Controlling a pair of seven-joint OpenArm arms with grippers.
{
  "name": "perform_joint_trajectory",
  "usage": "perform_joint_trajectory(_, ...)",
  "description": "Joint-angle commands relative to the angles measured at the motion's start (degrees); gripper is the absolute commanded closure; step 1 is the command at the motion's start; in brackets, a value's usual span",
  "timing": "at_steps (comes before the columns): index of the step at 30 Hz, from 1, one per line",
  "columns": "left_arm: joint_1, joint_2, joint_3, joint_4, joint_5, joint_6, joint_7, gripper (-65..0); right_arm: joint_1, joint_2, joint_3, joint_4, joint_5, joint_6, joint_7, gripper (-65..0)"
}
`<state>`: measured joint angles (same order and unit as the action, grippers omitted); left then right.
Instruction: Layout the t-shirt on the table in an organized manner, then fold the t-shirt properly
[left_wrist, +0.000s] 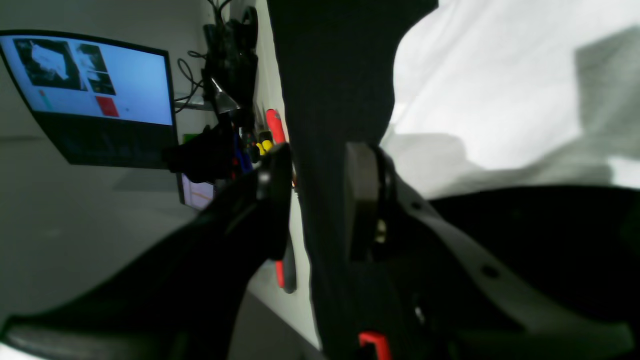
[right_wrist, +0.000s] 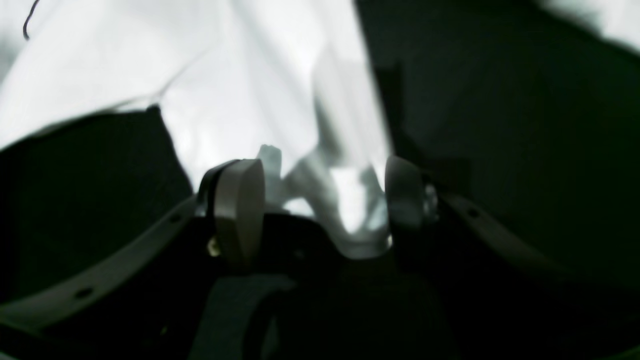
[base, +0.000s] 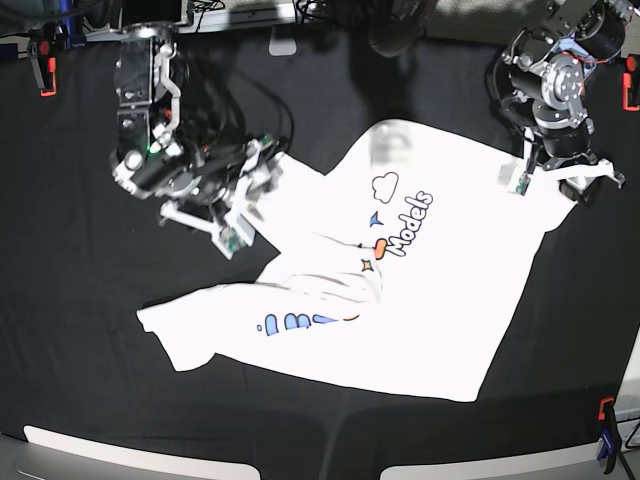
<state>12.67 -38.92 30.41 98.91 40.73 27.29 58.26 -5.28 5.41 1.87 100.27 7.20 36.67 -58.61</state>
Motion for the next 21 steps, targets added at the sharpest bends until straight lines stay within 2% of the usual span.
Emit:
perform_joint_trajectory(1,-0.63,-0.81,-0.37,0.94,0.26,-2.95,1.68,-16.6,0.46,-0.04,-0.11,-0.46,0.24,-0.28,1.20,-32.5)
perform_joint_trajectory(3,-1.05,-0.87,-0.37,0.94,-3.85,-8.98,5.73,-16.6,0.50,-0.46,-0.11,-2.86,0.46,-0.68,1.66,-19.1)
perform_joint_trajectory(4,-1.31,-1.07,-0.37,0.94,-6.16,-11.06,7.43,-16.6,0.50,-0.70,-0.11,-3.52,0.79,-0.68,2.25,-9.4)
perform_joint_trajectory(5,-1.49,-1.27,-0.37,0.94,-7.04,-11.52,7.98,-16.6,0.50,-1.11,-0.11,-3.56,1.90,-0.68,2.38,0.0)
perform_joint_trajectory(6,-1.57,-1.44,-0.37,0.94,-6.82,-11.32,7.98,-16.6,0.52,-1.57,-0.11,-3.45,3.74,-0.66,2.25,0.0)
perform_joint_trajectory(8,-1.60,-1.46,-0.37,0.94,-3.93,-8.20,8.00,-16.6,0.66,-3.13,-0.13,-2.71,6.93,0.57,2.01,0.0)
perform_joint_trajectory(10,-1.57,-1.44,-0.37,0.94,0.90,-4.35,8.68,-16.6,0.66,-5.16,-0.68,-1.51,9.79,2.89,0.96,0.0)
perform_joint_trajectory(14,-1.57,-1.44,-0.37,0.94,13.22,3.50,11.98,-16.6,0.63,-8.52,-6.54,-0.52,14.38,3.33,-1.22,0.0)
perform_joint_trajectory(17,-1.57,-1.44,-0.37,0.94,17.99,4.70,12.92,-16.6,0.66,-9.94,-14.32,-0.52,14.69,3.33,-0.94,0.0)
perform_joint_trajectory(21,-1.57,-1.44,-0.37,0.94,17.88,4.68,12.90,-16.6,0.66,-11.39,-23.80,-0.52,14.03,3.33,-0.72,0.0)
